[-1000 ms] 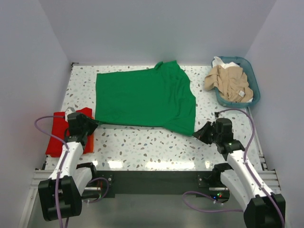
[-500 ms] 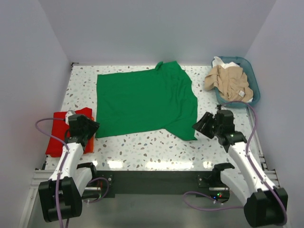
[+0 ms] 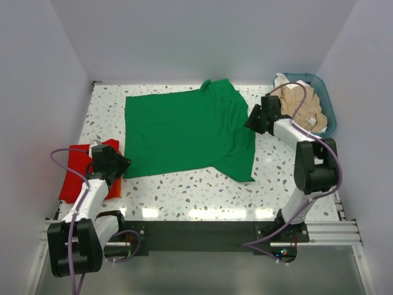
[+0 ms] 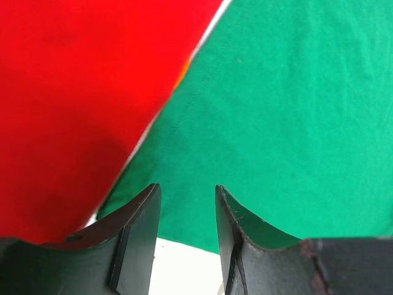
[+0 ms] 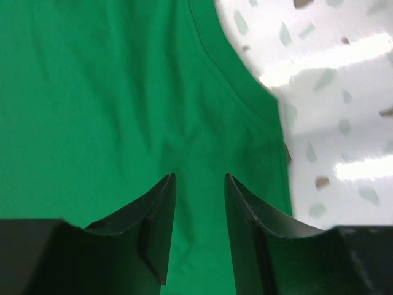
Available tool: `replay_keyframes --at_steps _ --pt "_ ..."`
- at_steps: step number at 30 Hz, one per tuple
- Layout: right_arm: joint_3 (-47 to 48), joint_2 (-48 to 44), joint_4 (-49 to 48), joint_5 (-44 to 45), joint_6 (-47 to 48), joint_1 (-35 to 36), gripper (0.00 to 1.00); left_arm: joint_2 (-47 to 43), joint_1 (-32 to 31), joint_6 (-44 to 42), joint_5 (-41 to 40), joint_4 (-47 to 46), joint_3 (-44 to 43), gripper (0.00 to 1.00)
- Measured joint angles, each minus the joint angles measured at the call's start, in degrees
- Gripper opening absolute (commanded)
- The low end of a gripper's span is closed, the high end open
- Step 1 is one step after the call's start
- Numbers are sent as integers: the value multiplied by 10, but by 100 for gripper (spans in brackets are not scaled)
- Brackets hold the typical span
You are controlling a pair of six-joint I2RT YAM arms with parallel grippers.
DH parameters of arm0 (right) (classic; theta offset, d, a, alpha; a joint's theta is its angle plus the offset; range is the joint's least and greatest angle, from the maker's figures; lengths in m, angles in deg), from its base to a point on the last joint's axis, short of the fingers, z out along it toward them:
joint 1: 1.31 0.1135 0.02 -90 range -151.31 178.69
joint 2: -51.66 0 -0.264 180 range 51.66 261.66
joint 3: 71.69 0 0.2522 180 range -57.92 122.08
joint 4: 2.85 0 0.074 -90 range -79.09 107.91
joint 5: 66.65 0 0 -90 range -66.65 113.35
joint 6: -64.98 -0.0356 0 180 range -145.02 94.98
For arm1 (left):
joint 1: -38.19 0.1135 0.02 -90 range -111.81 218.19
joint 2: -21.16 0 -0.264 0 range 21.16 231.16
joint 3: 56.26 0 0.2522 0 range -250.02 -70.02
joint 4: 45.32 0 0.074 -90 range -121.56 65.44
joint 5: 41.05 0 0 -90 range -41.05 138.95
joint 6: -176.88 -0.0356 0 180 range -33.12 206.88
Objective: Fold and stack the t-shirts
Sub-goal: Flatten the tshirt out
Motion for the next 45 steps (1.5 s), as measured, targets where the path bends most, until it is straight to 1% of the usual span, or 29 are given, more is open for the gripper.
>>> replay_keyframes --at_steps 3,5,14,18,23,29,31,35,40,45 --pt "54 69 -10 -5 -5 0 40 12 -4 0 3 -3 -7 45" --pt "57 90 -16 -6 -11 0 40 19 -7 0 3 -5 -10 45" --pt "22 110 -29 -7 -38 -17 39 73 -41 3 4 -30 -17 44" --pt "-17 87 -55 -17 -55 -48 40 80 -57 6 2 -37 -21 44" --pt "-48 62 -58 -17 -63 -84 41 91 -70 7 -2 -46 -25 45" --pt "-57 48 -44 -17 -60 -101 42 95 -75 7 -2 -45 -25 45" --pt "-61 41 -33 -14 -58 -102 44 90 -75 8 -4 -40 -25 46" --pt "-74 3 2 -14 -50 -103 49 61 -76 12 -23 -10 -25 47" --pt "-76 -74 32 -15 -41 -104 50 -4 -87 31 -49 33 -12 47" --pt "-88 -153 45 -20 -37 -104 50 -67 -113 64 -73 70 28 45"
